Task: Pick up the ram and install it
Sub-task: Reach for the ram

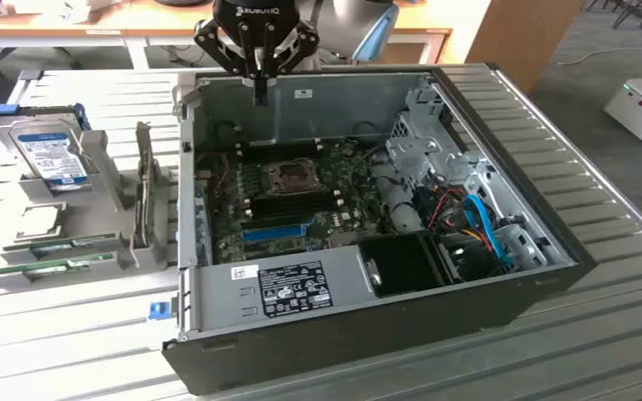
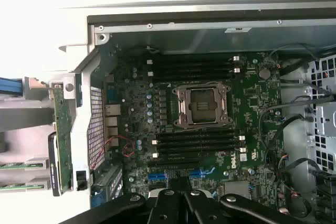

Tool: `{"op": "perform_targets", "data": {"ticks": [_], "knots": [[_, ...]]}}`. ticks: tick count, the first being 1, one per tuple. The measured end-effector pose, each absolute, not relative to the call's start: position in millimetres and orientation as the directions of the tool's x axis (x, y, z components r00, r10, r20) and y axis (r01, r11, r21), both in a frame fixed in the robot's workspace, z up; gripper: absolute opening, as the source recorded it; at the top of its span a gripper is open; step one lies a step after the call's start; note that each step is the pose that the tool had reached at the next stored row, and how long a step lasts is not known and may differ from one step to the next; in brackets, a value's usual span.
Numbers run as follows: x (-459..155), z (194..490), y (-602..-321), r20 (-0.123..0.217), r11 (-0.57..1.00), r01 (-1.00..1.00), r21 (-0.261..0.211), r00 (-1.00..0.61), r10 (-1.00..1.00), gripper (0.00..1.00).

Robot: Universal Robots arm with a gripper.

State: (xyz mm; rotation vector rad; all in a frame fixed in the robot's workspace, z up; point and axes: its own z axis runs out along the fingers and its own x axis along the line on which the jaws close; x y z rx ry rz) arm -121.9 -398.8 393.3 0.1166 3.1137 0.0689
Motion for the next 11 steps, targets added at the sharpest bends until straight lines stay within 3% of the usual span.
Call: {"op": "perform_targets", "data": {"ticks": [11], "knots": [[-121.9, 393.3, -398.9, -0.023, 0.996, 0.074, 0.045, -0.997, 0.075, 0.11]]}}
